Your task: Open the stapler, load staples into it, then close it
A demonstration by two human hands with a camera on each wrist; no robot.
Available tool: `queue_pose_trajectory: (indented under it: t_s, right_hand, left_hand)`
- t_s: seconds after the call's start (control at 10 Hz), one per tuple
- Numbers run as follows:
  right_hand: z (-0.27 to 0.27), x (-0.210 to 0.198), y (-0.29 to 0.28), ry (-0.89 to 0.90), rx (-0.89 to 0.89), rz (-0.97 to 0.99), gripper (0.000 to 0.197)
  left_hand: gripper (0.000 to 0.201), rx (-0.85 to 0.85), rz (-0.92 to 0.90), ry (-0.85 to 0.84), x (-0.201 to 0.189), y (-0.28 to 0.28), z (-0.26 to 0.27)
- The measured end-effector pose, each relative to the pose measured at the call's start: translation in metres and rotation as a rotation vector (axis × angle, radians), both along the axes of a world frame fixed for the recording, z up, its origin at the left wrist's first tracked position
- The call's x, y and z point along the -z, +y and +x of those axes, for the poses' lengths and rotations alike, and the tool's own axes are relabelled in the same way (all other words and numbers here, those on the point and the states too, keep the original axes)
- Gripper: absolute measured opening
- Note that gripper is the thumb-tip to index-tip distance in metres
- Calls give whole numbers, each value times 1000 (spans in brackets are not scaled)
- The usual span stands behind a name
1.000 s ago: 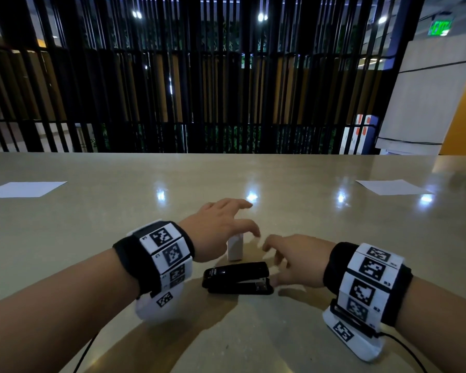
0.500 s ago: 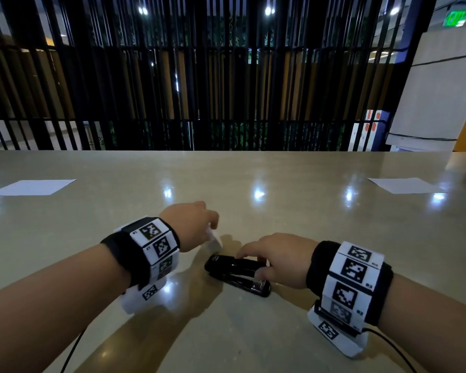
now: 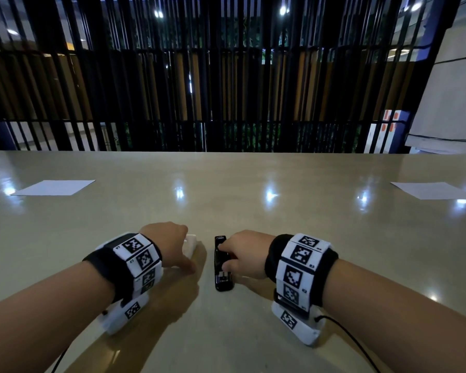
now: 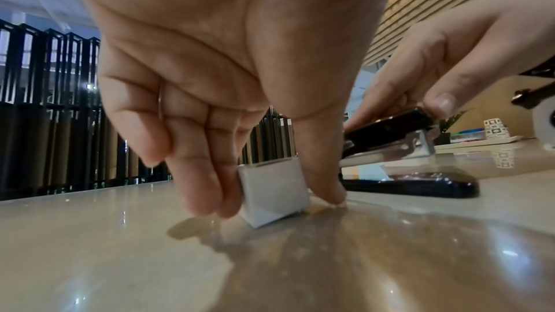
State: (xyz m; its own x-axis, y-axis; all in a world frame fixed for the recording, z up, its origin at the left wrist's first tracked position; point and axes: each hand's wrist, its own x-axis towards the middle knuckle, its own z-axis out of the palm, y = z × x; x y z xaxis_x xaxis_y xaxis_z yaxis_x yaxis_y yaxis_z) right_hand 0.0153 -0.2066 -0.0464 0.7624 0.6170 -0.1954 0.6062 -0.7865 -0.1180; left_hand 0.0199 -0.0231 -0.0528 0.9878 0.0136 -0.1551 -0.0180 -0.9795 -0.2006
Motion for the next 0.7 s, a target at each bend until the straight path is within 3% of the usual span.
queue_pose_trajectory:
  t_s: [0.3, 0.7]
  right_hand:
    - [12, -8, 34, -73, -45, -30, 38]
    - [7, -10, 23, -59, -24, 62, 45]
  left_hand:
    - [81, -2, -27, -7, 0, 10, 0]
    - [88, 14, -37, 28, -5, 11, 1]
